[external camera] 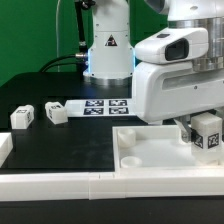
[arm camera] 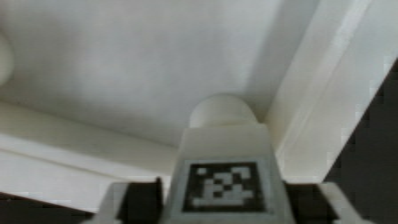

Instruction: Assemble one leg

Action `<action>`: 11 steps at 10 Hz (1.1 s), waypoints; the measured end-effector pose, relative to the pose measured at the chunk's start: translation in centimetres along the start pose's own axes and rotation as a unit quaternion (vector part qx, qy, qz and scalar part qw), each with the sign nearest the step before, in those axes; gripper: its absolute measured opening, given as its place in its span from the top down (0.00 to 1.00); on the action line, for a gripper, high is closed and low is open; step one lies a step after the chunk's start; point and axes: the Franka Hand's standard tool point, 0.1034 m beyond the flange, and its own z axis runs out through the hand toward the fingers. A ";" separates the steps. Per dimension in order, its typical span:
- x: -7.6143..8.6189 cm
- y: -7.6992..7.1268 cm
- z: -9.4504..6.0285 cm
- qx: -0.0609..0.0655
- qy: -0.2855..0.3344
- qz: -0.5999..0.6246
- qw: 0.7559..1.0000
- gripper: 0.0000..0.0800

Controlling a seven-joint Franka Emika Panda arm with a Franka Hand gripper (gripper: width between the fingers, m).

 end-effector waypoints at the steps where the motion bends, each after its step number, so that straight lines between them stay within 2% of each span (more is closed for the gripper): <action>1: 0.0 0.0 0.0 0.000 0.000 0.013 1.000 0.64; 2: 0.0 0.0 0.0 0.000 0.002 0.024 1.000 0.64; 3: 0.0 0.0 0.0 0.003 0.010 0.113 0.994 0.64; 5: -0.1 -0.4 0.1 0.004 0.013 0.255 0.967 0.64; 8: 0.0 -0.7 0.3 0.017 0.012 0.463 0.886 0.64; 9: 0.0 -1.0 0.4 0.017 0.010 0.503 0.864 0.64; 10: 0.0 -1.3 0.4 0.015 0.008 0.560 0.828 0.64; 11: 0.0 -1.3 0.4 0.016 0.005 0.586 0.810 0.64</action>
Offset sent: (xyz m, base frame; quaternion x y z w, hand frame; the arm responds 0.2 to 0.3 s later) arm -0.0026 -0.0099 0.0063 -0.0383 0.0398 0.3846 0.9214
